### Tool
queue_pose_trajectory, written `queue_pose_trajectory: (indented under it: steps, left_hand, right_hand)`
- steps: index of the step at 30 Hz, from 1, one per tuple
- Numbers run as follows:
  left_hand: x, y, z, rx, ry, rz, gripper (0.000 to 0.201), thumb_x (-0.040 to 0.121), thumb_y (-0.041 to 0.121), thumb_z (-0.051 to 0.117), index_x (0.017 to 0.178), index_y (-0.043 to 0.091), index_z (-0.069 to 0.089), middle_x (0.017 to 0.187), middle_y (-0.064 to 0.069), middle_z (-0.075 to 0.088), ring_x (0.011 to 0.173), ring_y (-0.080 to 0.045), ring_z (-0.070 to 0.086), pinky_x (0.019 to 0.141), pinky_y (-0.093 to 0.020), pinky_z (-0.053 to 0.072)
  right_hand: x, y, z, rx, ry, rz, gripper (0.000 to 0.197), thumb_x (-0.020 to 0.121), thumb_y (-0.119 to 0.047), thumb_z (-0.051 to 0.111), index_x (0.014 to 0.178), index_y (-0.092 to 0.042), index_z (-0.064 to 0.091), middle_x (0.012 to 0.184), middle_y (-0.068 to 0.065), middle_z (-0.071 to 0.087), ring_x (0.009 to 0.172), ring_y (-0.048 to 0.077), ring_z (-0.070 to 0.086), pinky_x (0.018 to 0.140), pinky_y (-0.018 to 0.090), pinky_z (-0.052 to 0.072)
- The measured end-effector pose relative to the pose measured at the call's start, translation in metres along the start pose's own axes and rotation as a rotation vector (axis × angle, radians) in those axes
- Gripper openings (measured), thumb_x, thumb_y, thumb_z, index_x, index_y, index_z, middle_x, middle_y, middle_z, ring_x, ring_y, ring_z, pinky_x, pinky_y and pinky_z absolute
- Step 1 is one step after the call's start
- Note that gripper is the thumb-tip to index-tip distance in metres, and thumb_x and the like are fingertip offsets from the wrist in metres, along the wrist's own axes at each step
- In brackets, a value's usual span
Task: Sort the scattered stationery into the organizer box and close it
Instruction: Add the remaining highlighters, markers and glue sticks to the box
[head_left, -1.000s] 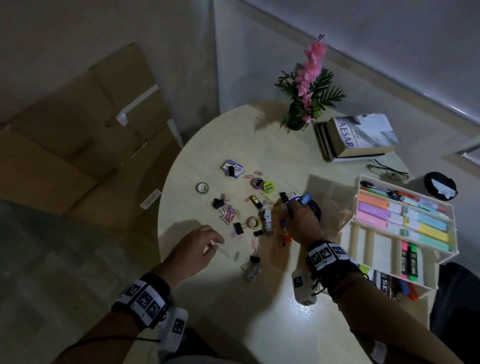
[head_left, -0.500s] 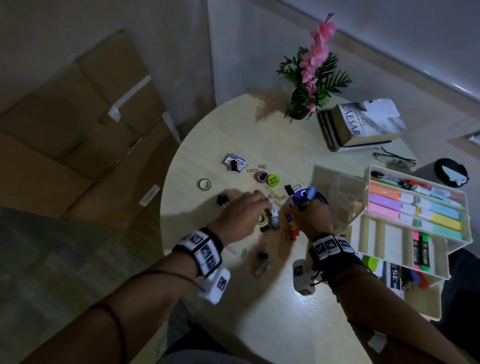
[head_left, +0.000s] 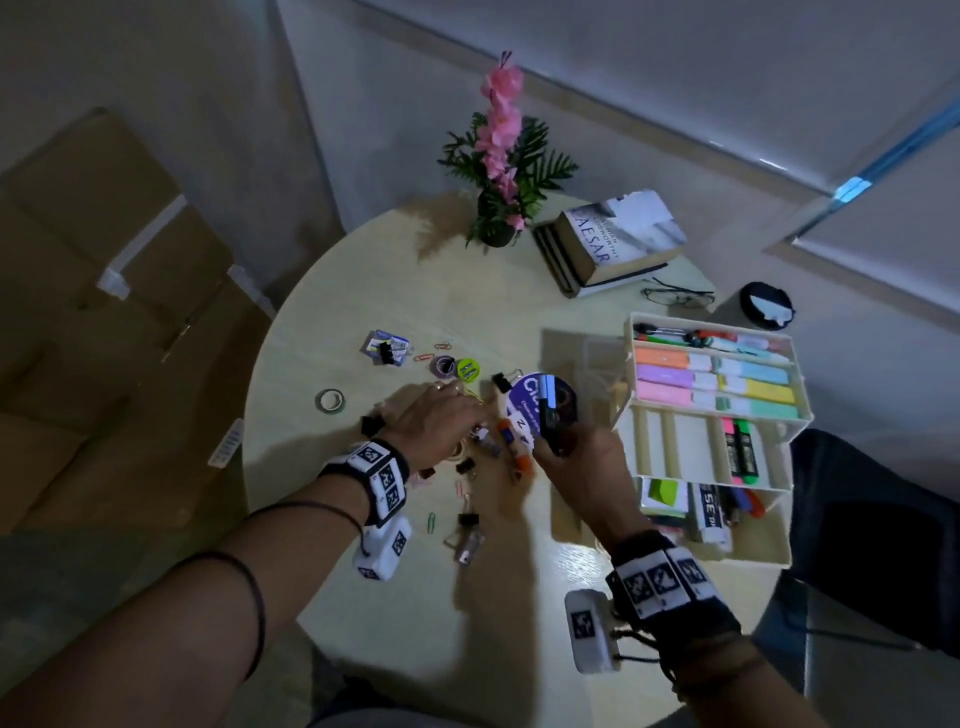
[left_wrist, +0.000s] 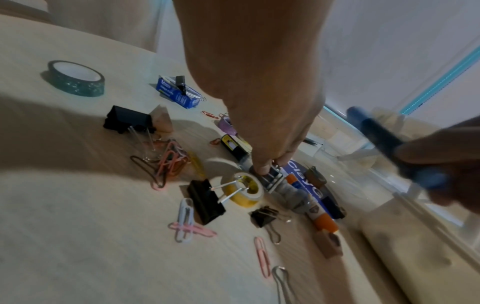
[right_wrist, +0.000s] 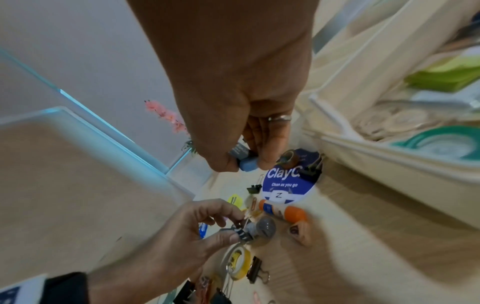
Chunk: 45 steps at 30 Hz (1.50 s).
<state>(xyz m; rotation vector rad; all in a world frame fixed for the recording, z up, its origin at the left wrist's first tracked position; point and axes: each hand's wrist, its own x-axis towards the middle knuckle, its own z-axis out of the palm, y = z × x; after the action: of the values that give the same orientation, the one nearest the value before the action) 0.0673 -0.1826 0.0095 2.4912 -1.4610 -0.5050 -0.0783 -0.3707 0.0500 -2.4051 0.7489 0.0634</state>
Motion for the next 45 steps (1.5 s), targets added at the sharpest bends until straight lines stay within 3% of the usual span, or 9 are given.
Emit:
queue_pose_trajectory:
  steps: [3,6,10,14,20,24,29,31,45]
  left_hand:
    - [0.000,-0.007,0.006,-0.004,0.071,0.083,0.045,0.066,-0.006,0.071,0.102,0.021,0.075,0.100,0.000,0.075,0.094,-0.032,0.065,0.075,-0.038,0.051]
    - [-0.001,-0.010,0.013,-0.044,0.121,0.085,0.048,0.063,-0.007,0.075,0.102,0.020,0.074,0.101,0.000,0.074,0.097,-0.031,0.066,0.077,-0.037,0.053]
    - [-0.007,0.005,0.011,-0.258,0.259,-0.045,0.027,0.089,0.005,0.076,0.115,0.012,0.075,0.109,-0.007,0.073,0.104,-0.028,0.064,0.082,-0.027,0.042]
    - [-0.013,0.031,0.009,-0.533,0.437,-0.155,0.025,0.095,0.002,0.069,0.119,0.010,0.071,0.110,-0.002,0.068,0.096,-0.016,0.069,0.079,-0.007,0.046]
    - [-0.007,0.103,-0.007,-0.910,0.574,-0.311,0.022,0.093,0.002,0.073,0.108,0.017,0.074,0.104,0.002,0.077,0.091,-0.009,0.075,0.078,-0.017,0.056]
    - [0.010,0.147,-0.014,-1.133,0.531,-0.393,0.022,0.095,0.001,0.071,0.107,0.019,0.078,0.092,-0.003,0.080,0.081,-0.026,0.075,0.073,-0.034,0.061]
    - [0.030,0.201,-0.025,-1.330,0.504,-0.460,0.019,0.095,0.006,0.072,0.110,0.016,0.077,0.095,-0.005,0.079,0.076,-0.016,0.070,0.057,-0.018,0.052]
    - [0.040,0.215,-0.024,-1.388,0.493,-0.504,0.019,0.094,0.009,0.075,0.112,0.013,0.075,0.097,-0.007,0.079,0.080,-0.018,0.071,0.064,-0.022,0.055]
    - [0.126,0.283,-0.005,-1.159,0.657,-0.605,0.011,0.090,0.018,0.081,0.090,0.009,0.078,0.080,-0.003,0.079,0.073,-0.018,0.076,0.074,-0.041,0.065]
  right_hand:
    - [-0.024,0.016,-0.022,0.034,0.015,0.014,0.030,0.086,-0.039,0.076,0.072,-0.015,0.066,0.060,-0.003,0.066,0.055,0.009,0.061,0.052,0.027,0.046]
    - [-0.048,0.038,-0.044,0.075,0.053,0.051,0.027,0.088,-0.041,0.078,0.075,-0.020,0.068,0.063,-0.008,0.067,0.059,0.006,0.064,0.051,0.017,0.043]
    - [-0.072,0.077,-0.075,0.116,0.128,0.116,0.021,0.090,-0.042,0.079,0.080,-0.025,0.071,0.068,-0.014,0.071,0.069,-0.004,0.067,0.057,0.011,0.044]
    - [-0.080,0.116,-0.112,0.094,0.225,0.147,0.029,0.091,-0.030,0.080,0.069,-0.015,0.069,0.059,-0.002,0.067,0.058,0.011,0.065,0.054,0.027,0.045]
    - [-0.066,0.176,-0.157,0.040,0.316,0.213,0.032,0.088,-0.040,0.080,0.071,-0.014,0.073,0.059,-0.004,0.068,0.059,0.011,0.067,0.057,0.034,0.054]
    - [-0.047,0.203,-0.169,0.002,0.326,0.245,0.037,0.084,-0.043,0.080,0.067,-0.011,0.070,0.055,-0.003,0.063,0.055,0.016,0.062,0.052,0.030,0.044]
    - [-0.025,0.224,-0.171,-0.030,0.272,0.257,0.036,0.084,-0.043,0.078,0.068,-0.011,0.073,0.058,0.000,0.065,0.056,0.018,0.063,0.052,0.031,0.051]
    - [-0.018,0.229,-0.172,-0.012,0.266,0.216,0.035,0.085,-0.041,0.080,0.073,-0.008,0.075,0.062,0.003,0.068,0.060,0.020,0.065,0.055,0.034,0.055]
    - [-0.001,0.251,-0.167,0.006,0.201,0.018,0.025,0.094,-0.039,0.076,0.085,-0.015,0.074,0.075,0.001,0.071,0.068,0.021,0.066,0.061,0.041,0.057]
